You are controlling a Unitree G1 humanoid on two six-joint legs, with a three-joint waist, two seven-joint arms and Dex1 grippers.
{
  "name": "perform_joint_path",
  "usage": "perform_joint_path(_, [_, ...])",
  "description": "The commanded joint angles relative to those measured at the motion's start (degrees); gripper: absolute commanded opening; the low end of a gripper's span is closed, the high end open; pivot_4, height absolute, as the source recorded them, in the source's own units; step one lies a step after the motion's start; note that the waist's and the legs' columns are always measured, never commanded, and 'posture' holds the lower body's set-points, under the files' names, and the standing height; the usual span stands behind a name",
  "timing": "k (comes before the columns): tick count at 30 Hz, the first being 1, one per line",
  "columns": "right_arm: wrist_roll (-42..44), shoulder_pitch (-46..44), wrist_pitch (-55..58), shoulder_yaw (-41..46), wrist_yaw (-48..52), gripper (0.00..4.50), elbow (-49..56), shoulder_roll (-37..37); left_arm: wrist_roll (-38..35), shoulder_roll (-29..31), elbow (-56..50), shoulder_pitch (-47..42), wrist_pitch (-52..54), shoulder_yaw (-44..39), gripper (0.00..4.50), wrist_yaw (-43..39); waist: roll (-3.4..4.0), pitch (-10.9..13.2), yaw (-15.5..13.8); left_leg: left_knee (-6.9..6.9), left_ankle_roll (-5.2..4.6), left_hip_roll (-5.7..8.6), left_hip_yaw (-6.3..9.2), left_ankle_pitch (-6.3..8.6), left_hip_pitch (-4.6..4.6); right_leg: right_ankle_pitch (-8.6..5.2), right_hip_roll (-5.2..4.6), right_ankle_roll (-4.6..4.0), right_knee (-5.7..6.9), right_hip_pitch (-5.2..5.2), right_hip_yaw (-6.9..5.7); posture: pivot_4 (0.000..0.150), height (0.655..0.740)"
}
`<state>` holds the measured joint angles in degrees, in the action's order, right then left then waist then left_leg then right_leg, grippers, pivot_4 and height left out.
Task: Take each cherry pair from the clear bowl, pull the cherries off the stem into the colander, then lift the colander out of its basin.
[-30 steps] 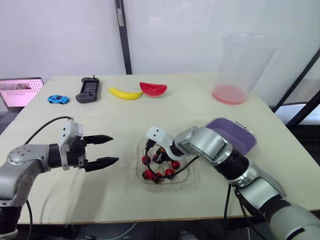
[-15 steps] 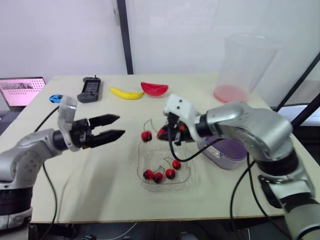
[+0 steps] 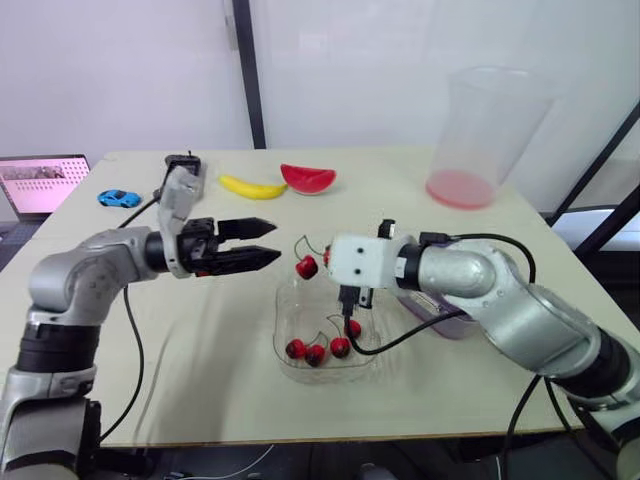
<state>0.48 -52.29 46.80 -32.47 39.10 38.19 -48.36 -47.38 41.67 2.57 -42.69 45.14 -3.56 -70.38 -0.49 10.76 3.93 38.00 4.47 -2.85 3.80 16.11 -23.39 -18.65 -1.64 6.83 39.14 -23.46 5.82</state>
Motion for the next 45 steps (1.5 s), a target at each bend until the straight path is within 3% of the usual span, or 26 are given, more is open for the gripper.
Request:
perform_joint_path(1, [-3.8, 0.0, -2.3, 0.4, 1.1, 1.08, 1.8, 0.3, 2.5, -1.6, 0.1, -2.5, -3.0, 1.0, 4.5, -0.8, 0.0, 0.0, 0.0, 0.0, 0.0, 0.0, 0.0, 0.0, 0.0, 0.0, 0.0, 0.0, 0.0, 0.0, 0.0, 0.15, 0.738])
perform_joint_path(12, [-9.3, 1.0, -4.9, 1.3, 4.9, 1.08, 1.6, 2.5, 7.8, -5.8, -0.2, -3.8, -5.9, 4.5, 4.5, -0.7, 0.0, 0.0, 0.0, 0.01, 0.0, 0.0, 0.01, 0.0, 0.0, 0.0, 0.0, 0.0, 0.01, 0.0, 0.0, 0.15, 0.738])
perform_joint_path(15, [-10.2, 1.2, -5.1, 1.5, 5.6, 1.04, 1.5, 3.2, 8.9, -6.3, 0.2, -3.8, -6.6, 4.9, 3.68, -0.9, 0.0, 0.0, 0.0, 0.01, 0.0, 0.0, 0.02, 0.0, 0.0, 0.0, -0.01, 0.0, 0.02, 0.0, 0.0, 0.15, 0.738])
perform_joint_path(22, [-11.9, 1.6, -4.8, 2.2, 6.9, 1.04, 1.5, 4.4, 10.2, -7.3, 1.3, -3.8, -7.7, 4.4, 0.03, -1.0, 0.0, 0.0, 0.0, 0.02, 0.0, 0.0, 0.02, 0.0, 0.0, 0.0, -0.01, 0.0, 0.01, 0.02, 0.0, 0.15, 0.738])
perform_joint_path(30, [-12.5, 2.6, -2.5, 3.2, 8.1, 1.04, 2.0, 5.2, 10.9, -8.0, 1.8, -3.9, -8.3, 4.2, 0.03, -1.5, 0.0, 0.0, 0.0, 0.03, 0.0, 0.0, 0.03, 0.0, 0.0, 0.0, -0.01, 0.0, 0.02, 0.02, -0.01, 0.15, 0.738])
perform_joint_path(31, [-12.3, 2.9, -2.2, 3.5, 8.3, 1.63, 2.1, 5.2, 10.9, -8.1, 1.8, -3.9, -8.5, 4.1, 0.0, -1.4, 0.0, 0.0, 0.0, 0.03, 0.0, 0.0, 0.02, 0.0, 0.0, 0.0, -0.01, 0.0, 0.03, 0.02, -0.01, 0.15, 0.738])
perform_joint_path(35, [-11.6, 4.0, -1.9, 5.5, 9.9, 3.23, 2.5, 3.8, 11.2, -8.5, 2.7, -4.7, -9.1, 3.7, 0.0, -1.0, 0.0, 0.0, -0.1, 0.03, 0.0, 0.0, 0.03, 0.0, 0.0, 0.0, -0.02, 0.0, 0.02, 0.03, -0.01, 0.15, 0.738])
perform_joint_path(36, [-10.9, 4.4, -1.5, 6.3, 10.5, 3.23, 2.6, 3.6, 11.2, -8.5, 2.8, -4.9, -9.2, 3.6, 0.0, -1.1, 0.0, 0.0, -0.1, 0.03, 0.0, 0.0, 0.03, 0.0, 0.0, 0.0, -0.02, 0.0, 0.02, 0.03, -0.01, 0.15, 0.738])
perform_joint_path(38, [-5.0, 6.1, 4.3, 13.2, 12.7, 3.23, 3.2, 4.8, 11.4, -8.3, 3.3, -5.5, -9.9, 3.8, 0.0, -2.1, 0.0, 0.0, -0.1, 0.03, 0.0, 0.01, 0.02, 0.0, 0.0, 0.0, -0.02, 0.0, 0.02, 0.03, -0.01, 0.15, 0.738])
perform_joint_path(40, [6.1, 8.8, 16.2, 25.3, 17.6, 3.23, 4.3, 9.0, 11.7, -7.8, 2.7, -4.9, -12.5, 4.7, 0.0, -6.0, -0.02, 0.0, -0.1, 0.04, 0.0, 0.01, 0.04, 0.0, 0.0, 0.0, -0.02, 0.0, 0.03, 0.04, -0.02, 0.15, 0.738])
perform_joint_path(42, [13.8, 11.0, 17.2, 35.3, 17.7, 3.23, 3.7, 15.2, 12.2, -7.7, 2.8, -4.9, -14.6, 5.3, 0.0, -8.5, -0.03, 0.0, -0.1, 0.04, 0.0, 0.01, 0.09, 0.0, 0.02, 0.0, 0.0, 0.0, 0.03, 0.12, -0.07, 0.15, 0.738])
perform_joint_path(45, [25.7, 7.0, 30.6, 44.6, 22.4, 3.23, -2.9, 17.5, 13.7, -7.8, 3.7, -5.9, -17.2, 6.6, 0.0, -11.2, 0.0, 0.0, 0.0, 0.04, 0.01, 0.01, 0.1, -0.01, 0.04, 0.0, 0.0, 0.0, 0.04, 0.13, -0.1, 0.15, 0.738])
